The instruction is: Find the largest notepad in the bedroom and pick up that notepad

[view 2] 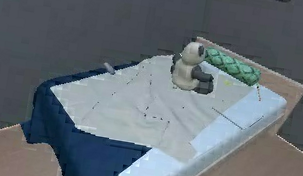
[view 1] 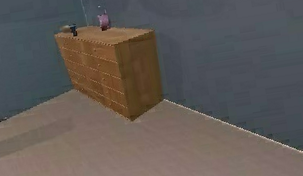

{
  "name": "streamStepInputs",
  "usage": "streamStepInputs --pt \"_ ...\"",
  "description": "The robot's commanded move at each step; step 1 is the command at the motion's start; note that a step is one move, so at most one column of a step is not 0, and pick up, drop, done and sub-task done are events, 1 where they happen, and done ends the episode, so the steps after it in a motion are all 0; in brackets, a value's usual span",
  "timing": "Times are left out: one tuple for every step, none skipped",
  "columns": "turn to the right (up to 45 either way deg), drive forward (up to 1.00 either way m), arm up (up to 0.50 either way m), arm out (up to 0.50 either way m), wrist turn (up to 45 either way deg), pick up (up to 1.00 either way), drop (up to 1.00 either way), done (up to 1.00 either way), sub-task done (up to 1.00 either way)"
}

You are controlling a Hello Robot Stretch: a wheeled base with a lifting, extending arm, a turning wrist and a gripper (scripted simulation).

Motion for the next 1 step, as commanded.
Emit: streamStepInputs --pt "0.0 0.4 0.0 0.0 0.0 0.0 0.0 0.0 0.0"
